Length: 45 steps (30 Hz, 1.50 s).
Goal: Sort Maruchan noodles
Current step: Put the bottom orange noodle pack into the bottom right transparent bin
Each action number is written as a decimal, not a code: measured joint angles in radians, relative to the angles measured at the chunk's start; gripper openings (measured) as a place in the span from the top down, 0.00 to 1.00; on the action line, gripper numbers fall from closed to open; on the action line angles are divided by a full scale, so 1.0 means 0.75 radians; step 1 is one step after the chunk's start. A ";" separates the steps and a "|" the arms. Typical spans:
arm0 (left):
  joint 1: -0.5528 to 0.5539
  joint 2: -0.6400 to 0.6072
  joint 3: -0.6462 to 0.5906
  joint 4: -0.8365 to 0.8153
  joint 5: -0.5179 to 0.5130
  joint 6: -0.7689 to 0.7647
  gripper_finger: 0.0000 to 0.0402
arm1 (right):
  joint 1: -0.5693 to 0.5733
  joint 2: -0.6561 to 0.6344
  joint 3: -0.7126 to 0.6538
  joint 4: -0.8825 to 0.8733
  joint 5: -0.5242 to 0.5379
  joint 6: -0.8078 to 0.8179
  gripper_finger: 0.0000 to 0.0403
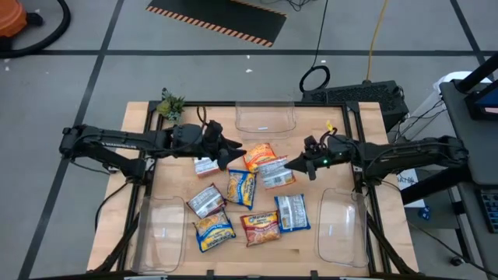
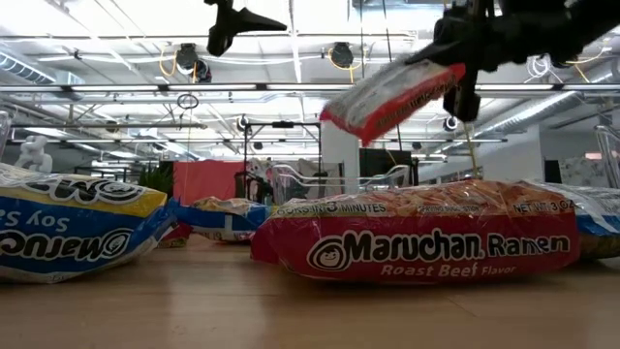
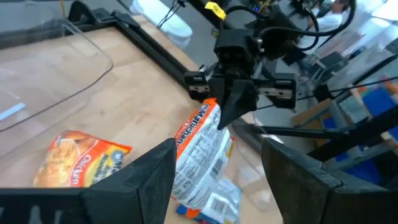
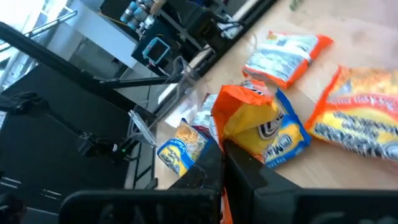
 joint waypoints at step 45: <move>-0.002 0.000 -0.001 0.257 0.086 0.001 0.40 | 0.000 -0.065 0.396 -0.411 -0.173 -0.114 1.00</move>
